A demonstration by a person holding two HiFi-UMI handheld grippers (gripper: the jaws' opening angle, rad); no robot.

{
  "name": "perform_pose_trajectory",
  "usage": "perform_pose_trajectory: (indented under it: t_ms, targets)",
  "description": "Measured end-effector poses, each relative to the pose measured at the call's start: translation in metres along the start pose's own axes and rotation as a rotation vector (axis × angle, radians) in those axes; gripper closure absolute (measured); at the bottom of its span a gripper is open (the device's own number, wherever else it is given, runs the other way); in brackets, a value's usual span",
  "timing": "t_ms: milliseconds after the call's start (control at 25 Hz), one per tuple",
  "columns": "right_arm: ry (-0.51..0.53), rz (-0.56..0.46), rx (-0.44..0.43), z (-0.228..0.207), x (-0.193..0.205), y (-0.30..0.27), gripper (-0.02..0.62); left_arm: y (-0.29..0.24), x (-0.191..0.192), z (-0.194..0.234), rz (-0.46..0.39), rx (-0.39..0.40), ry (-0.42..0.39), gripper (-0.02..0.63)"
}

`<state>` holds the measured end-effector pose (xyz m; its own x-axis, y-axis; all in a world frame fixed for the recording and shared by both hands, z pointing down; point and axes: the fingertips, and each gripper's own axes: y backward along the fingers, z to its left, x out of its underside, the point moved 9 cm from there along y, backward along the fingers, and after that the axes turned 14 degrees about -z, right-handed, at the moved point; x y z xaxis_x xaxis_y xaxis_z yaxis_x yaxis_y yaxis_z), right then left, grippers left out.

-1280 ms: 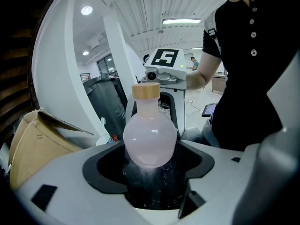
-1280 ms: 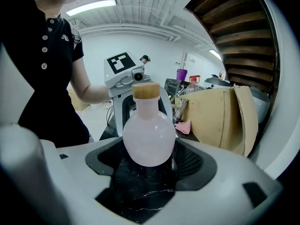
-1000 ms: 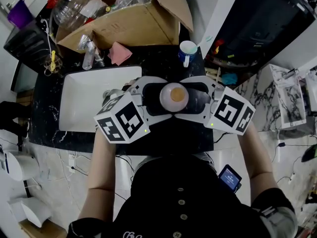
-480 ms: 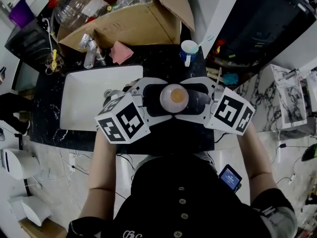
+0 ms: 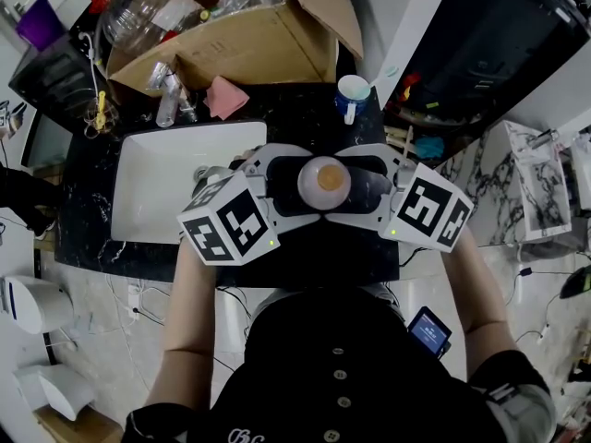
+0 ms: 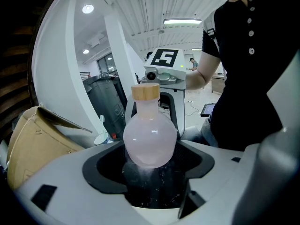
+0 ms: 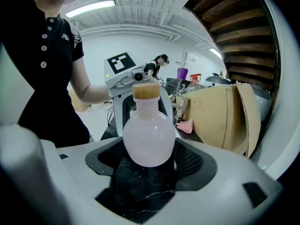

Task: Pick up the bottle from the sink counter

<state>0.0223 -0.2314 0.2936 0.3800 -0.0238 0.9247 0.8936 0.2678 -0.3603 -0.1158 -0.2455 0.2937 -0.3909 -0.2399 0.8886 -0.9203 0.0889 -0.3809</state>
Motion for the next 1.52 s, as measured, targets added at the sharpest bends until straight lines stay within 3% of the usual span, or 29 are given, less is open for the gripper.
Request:
perform_pose_trajectory:
  t_ms: [1520]
  targets:
    - [-0.031, 0.012, -0.041, -0.014, 0.007, -0.017, 0.256, 0.004, 0.017, 0.012, -0.014, 0.012, 0.033, 0.262]
